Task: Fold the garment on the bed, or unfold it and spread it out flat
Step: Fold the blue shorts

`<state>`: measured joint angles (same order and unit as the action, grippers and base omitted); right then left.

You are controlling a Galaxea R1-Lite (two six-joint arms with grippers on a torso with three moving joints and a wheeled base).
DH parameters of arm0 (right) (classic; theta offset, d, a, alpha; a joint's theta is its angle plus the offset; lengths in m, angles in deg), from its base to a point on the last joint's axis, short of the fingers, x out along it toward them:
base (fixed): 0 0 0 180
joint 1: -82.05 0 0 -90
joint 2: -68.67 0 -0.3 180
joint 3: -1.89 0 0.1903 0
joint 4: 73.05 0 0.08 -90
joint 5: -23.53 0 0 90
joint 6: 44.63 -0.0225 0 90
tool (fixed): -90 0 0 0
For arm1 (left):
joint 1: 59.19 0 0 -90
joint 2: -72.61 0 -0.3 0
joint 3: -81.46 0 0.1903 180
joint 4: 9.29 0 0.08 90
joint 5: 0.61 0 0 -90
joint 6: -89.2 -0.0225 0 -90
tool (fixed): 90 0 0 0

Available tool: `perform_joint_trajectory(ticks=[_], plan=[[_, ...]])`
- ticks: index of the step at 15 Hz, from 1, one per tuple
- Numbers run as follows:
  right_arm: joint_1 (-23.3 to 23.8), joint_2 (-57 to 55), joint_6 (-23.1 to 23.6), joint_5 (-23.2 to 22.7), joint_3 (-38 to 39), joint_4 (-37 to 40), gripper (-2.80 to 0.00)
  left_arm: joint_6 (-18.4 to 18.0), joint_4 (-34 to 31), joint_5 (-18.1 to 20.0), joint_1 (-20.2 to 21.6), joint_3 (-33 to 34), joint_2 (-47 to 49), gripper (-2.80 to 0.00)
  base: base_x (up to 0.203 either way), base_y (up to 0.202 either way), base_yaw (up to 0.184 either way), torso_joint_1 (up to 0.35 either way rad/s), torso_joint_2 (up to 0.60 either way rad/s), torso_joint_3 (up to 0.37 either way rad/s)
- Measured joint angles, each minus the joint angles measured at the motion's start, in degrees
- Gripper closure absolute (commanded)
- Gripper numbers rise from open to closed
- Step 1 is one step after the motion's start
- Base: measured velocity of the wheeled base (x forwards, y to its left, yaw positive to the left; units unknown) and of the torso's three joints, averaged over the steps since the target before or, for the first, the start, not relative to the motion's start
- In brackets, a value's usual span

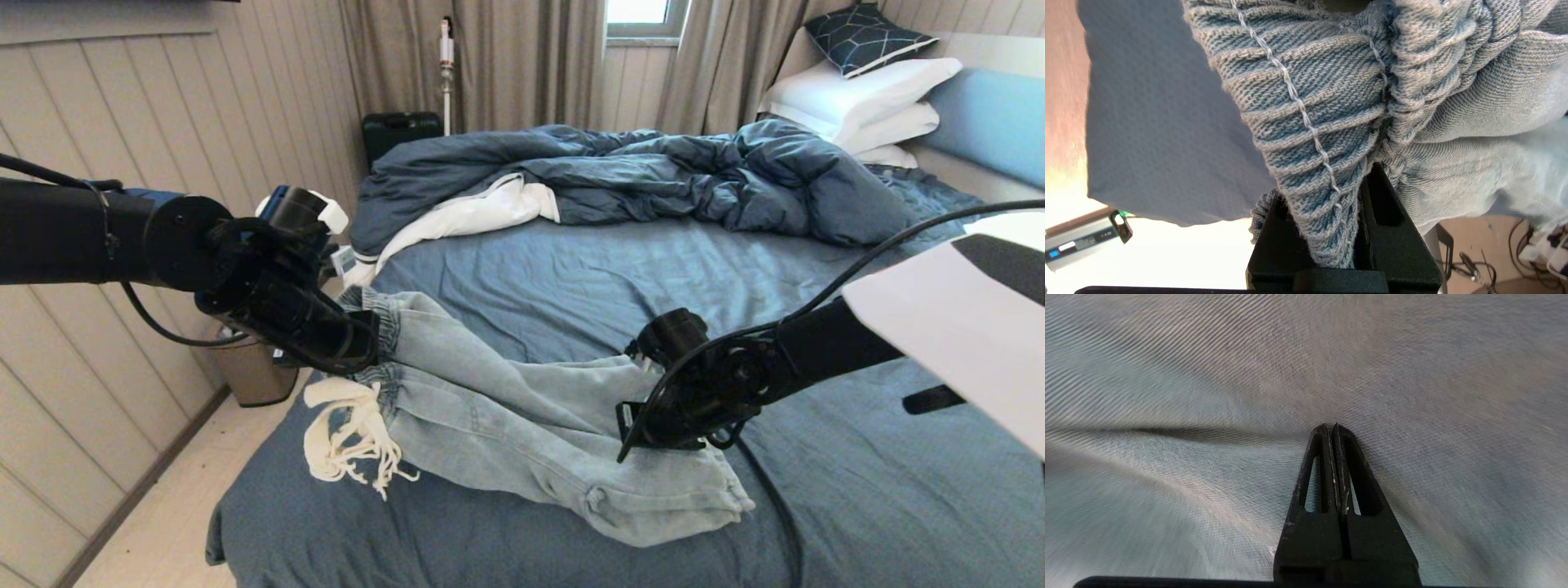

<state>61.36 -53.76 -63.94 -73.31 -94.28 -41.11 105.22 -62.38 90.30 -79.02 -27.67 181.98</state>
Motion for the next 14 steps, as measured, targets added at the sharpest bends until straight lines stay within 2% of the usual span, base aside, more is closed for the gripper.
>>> perform_joint_trajectory(ticks=[4, 7, 9, 12, 14], plan=[[1.83, 8.24, -0.88, -0.02, 2.29, -0.06, 0.00, 0.58, 0.07, 0.11, -2.86, -1.00, 1.74, 0.00, 0.000, 0.000, 0.000, 0.000, 0.00, 0.000], [7.02, 13.83, -0.95, -0.43, 4.82, -0.11, 0.00, 1.24, -0.15, -0.89, -6.90, -2.43, 3.67, 0.00, 0.000, 0.000, 0.000, 0.000, 0.00, 0.000], [10.89, 16.94, -0.81, -2.05, 6.77, -0.14, 0.00, 1.67, -0.82, -3.73, -10.56, -4.41, 4.71, 0.00, 0.000, 0.000, 0.000, 0.000, 0.00, 0.000], [15.80, 19.62, -0.30, -6.28, 9.38, -0.27, 0.00, 2.86, -3.94, -5.22, -15.56, -11.26, 6.78, 0.00, 0.000, 0.000, 0.000, 0.000, 0.00, 0.000], [18.04, 20.78, -0.07, -6.90, 10.93, -0.34, 0.00, 4.12, -7.34, -5.41, -18.20, -18.19, 9.18, 0.00, 0.000, 0.000, 0.000, 0.000, 0.00, 0.000]])
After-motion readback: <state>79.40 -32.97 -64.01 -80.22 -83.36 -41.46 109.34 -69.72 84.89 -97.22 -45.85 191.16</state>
